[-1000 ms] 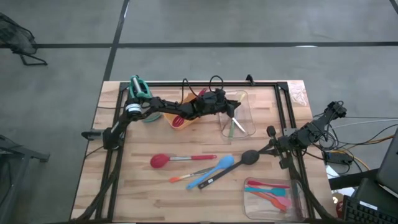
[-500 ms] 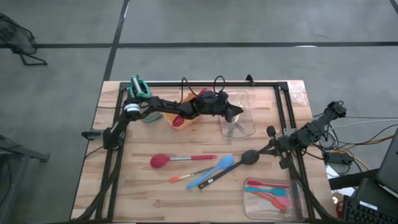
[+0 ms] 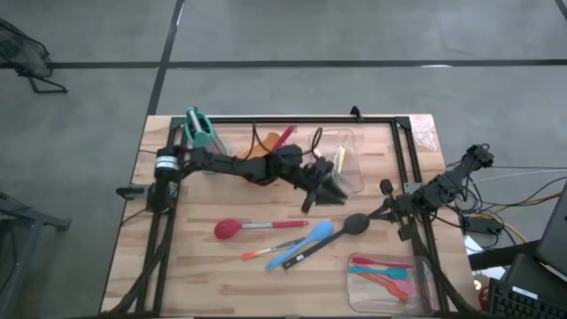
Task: Pick & Place Kitchen Items
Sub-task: Put the orange kitchen knife into the top transparent bin
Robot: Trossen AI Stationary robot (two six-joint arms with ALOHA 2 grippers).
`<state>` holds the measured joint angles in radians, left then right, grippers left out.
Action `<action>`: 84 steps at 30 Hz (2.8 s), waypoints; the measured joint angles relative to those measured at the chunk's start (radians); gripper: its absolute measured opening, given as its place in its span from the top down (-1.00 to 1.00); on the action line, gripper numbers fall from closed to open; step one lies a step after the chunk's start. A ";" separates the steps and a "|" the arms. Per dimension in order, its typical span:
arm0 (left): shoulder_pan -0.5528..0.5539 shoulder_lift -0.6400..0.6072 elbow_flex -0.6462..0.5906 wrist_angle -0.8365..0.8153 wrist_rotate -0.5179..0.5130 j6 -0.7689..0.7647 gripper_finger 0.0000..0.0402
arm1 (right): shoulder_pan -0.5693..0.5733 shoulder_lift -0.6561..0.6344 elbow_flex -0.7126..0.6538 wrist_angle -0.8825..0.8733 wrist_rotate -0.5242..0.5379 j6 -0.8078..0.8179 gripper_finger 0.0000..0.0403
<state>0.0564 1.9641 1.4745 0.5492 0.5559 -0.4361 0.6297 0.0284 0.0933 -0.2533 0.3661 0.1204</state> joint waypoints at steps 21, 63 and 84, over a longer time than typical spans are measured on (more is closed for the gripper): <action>-0.415 -0.178 -0.155 -0.346 -0.460 0.307 0.39 | 0.000 0.001 0.000 0.000 0.000 0.000 0.96; -0.649 -0.182 -0.348 -1.069 -0.911 -0.170 0.29 | 0.000 0.000 0.000 0.000 0.000 0.000 0.96; -0.632 -0.164 -0.450 -0.939 -0.823 -0.248 0.10 | 0.000 0.000 0.000 0.000 0.000 0.000 0.96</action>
<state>-0.5760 1.8006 1.0242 -0.3900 -0.2674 -0.6843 0.6297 0.0285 0.0933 -0.2535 0.3660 0.1204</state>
